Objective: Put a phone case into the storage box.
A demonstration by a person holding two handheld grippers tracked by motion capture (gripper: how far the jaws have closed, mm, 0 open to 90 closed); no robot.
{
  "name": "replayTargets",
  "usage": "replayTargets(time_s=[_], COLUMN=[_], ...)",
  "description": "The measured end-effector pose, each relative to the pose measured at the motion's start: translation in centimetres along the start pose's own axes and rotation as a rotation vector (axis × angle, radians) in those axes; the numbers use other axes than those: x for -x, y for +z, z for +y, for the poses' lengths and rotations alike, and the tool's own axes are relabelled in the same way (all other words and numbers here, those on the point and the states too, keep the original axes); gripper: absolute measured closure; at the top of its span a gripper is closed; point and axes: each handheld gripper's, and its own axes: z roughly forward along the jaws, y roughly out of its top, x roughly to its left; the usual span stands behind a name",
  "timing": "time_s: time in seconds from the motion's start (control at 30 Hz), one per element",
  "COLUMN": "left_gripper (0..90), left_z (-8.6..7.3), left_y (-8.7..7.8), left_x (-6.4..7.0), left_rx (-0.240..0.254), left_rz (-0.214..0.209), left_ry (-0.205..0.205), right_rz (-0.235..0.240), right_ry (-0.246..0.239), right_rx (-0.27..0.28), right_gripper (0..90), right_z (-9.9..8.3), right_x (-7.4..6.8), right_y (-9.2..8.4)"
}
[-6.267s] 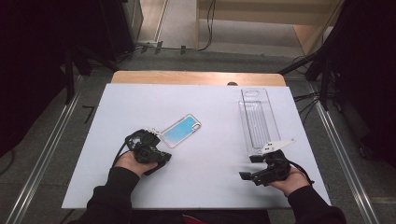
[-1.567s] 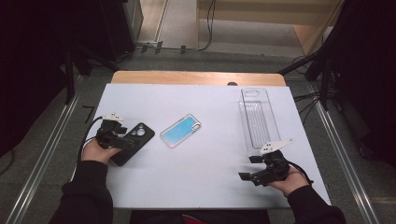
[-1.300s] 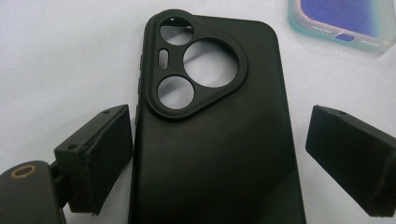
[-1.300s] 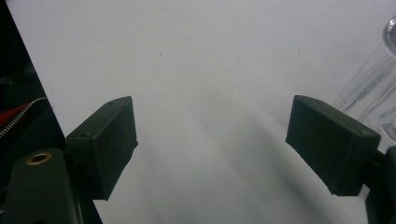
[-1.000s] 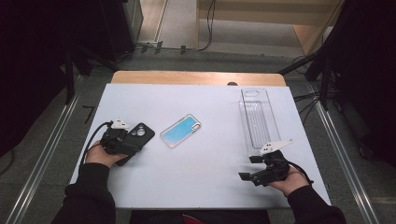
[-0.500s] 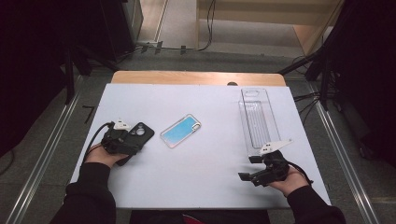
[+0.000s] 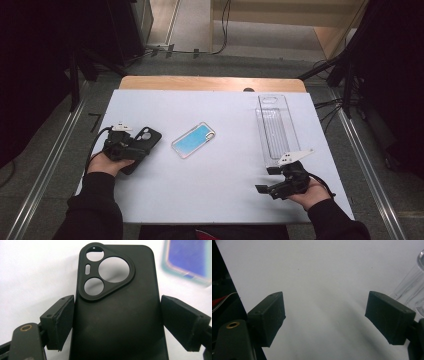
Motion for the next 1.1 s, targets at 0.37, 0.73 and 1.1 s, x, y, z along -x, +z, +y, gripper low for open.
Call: replayTargets(time_s=[0.37, 0.73, 1.1], left_gripper=[14.7, 14.7, 14.7], left_z=[1.0, 1.7, 2.4], left_y=[-1.7, -1.7, -0.8], left_x=[1.6, 3.7, 6.5], left_rx=[0.031, 0.018, 0.003], left_rz=[-0.065, -0.145, -0.195], left_ry=[-0.043, -0.024, -0.007], right_rz=[-0.002, 0.007, 0.012], right_ry=[-0.001, -0.016, -0.001], right_rx=[0.003, 0.007, 0.021], right_gripper=[14.4, 14.4, 14.3], right_z=[0.0, 0.1, 0.3], right_x=[0.0, -0.3, -0.4], right_y=[0.0, 0.0, 0.0])
